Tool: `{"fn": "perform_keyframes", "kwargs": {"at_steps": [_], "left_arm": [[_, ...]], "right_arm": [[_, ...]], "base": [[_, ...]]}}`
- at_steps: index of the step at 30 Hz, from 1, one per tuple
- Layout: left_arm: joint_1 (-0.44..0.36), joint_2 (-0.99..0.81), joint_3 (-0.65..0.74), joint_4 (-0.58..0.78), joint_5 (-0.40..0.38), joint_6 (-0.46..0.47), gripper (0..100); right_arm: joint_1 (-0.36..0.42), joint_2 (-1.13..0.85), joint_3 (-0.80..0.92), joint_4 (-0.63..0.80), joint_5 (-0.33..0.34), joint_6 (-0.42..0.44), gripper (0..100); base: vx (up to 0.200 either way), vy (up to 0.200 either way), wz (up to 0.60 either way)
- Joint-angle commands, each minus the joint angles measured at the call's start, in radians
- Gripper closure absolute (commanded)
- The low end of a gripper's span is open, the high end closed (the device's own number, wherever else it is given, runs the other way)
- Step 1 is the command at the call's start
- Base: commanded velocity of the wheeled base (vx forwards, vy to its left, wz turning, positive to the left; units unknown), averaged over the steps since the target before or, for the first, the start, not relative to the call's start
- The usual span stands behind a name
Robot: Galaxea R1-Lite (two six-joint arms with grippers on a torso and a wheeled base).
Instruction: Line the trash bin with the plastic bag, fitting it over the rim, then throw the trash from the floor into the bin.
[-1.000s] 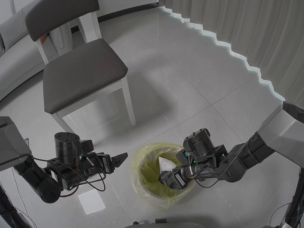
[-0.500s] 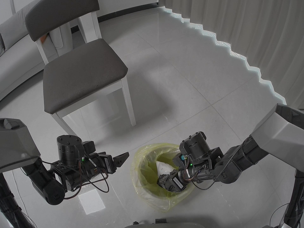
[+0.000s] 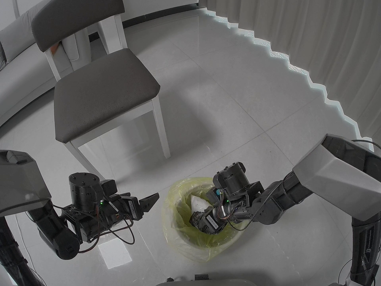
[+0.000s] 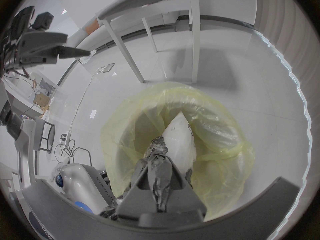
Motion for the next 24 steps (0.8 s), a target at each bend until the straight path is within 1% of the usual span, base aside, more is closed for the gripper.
{"fn": "perform_keyframes", "kwargs": {"at_steps": [1,6,11,17,20,24], "left_arm": [[0.014,-0.004,0.030,-0.022,-0.008,0.000,0],[0.032,0.001,0.050,-0.054,-0.037,-0.002,0],[0.038,0.003,0.052,-0.059,-0.040,-0.002,0],[0.038,0.003,0.047,-0.059,-0.040,-0.002,0],[0.038,0.004,0.046,-0.059,-0.040,-0.002,0],[0.038,0.006,0.050,-0.059,-0.040,-0.002,0]], "right_arm": [[-0.001,0.031,0.033,-0.001,0.000,0.000,100],[-0.007,-0.018,0.087,0.010,-0.001,-0.008,100],[-0.018,-0.006,0.022,0.037,-0.001,-0.005,100],[-0.020,0.095,-0.096,0.077,-0.001,0.000,100],[-0.023,0.120,-0.105,0.082,-0.003,0.000,100],[-0.026,0.120,-0.070,0.096,-0.003,-0.008,100]], "base": [[0.000,0.000,0.00],[0.000,0.000,0.00],[0.000,0.000,0.00],[0.000,0.000,0.00],[0.000,0.000,0.00],[0.000,0.000,0.00]]}}
